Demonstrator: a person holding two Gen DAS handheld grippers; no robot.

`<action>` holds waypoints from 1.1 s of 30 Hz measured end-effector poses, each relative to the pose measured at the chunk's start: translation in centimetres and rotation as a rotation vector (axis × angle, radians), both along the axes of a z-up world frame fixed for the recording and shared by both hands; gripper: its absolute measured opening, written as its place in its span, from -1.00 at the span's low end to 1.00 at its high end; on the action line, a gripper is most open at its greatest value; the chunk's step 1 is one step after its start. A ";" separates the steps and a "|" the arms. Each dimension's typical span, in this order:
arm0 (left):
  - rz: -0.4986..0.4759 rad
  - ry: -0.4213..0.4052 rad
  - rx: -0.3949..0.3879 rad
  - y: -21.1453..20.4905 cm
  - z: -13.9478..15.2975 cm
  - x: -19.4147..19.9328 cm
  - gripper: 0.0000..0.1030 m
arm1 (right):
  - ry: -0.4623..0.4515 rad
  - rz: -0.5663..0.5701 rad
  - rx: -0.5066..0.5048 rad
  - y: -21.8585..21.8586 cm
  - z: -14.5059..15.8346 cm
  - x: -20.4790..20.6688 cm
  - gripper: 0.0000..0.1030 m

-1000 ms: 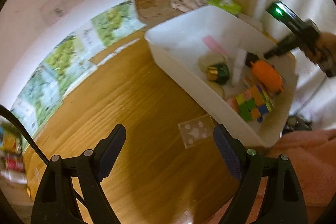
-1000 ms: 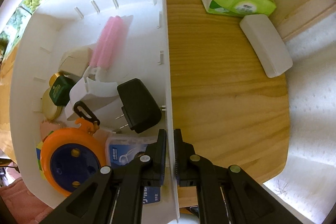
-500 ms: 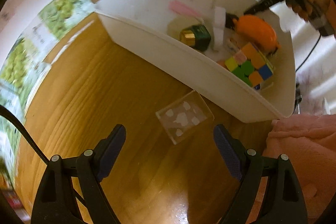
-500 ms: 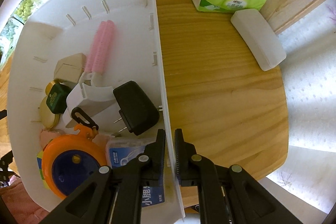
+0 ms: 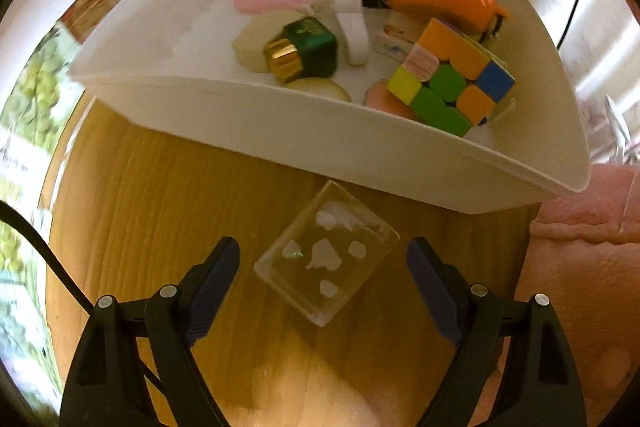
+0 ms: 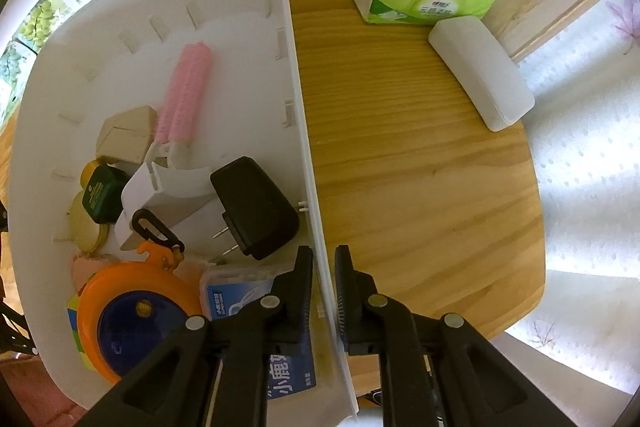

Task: Organize rigid objects
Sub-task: 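Move the left tool to the clear acrylic block and close on it, then lift the acrylic block with the left gripper and carry it over the tray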

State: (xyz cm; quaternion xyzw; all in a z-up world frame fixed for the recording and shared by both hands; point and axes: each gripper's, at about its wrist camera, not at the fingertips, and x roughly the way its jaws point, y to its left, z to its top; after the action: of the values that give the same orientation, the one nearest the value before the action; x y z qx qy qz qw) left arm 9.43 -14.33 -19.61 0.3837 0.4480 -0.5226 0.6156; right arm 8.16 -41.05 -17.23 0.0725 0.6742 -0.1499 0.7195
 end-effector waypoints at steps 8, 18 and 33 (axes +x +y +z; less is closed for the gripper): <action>-0.113 0.011 -0.008 -0.6 -1.1 -0.7 0.60 | -0.010 -0.023 0.000 0.4 0.6 -0.8 -0.72; -0.188 -0.002 -0.032 -0.3 -1.7 -0.7 0.31 | -0.026 -0.047 -0.011 1.3 1.6 -2.5 -0.71; -0.153 -0.022 0.023 2.4 -1.1 -2.4 0.20 | -0.111 -0.078 0.007 2.8 4.7 -3.9 0.23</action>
State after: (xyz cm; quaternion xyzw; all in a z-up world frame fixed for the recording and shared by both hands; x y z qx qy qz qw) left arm 6.99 -11.95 -20.72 0.4296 0.4167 -0.5587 0.5742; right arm 4.30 -38.24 -12.51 0.1096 0.6303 -0.1713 0.7492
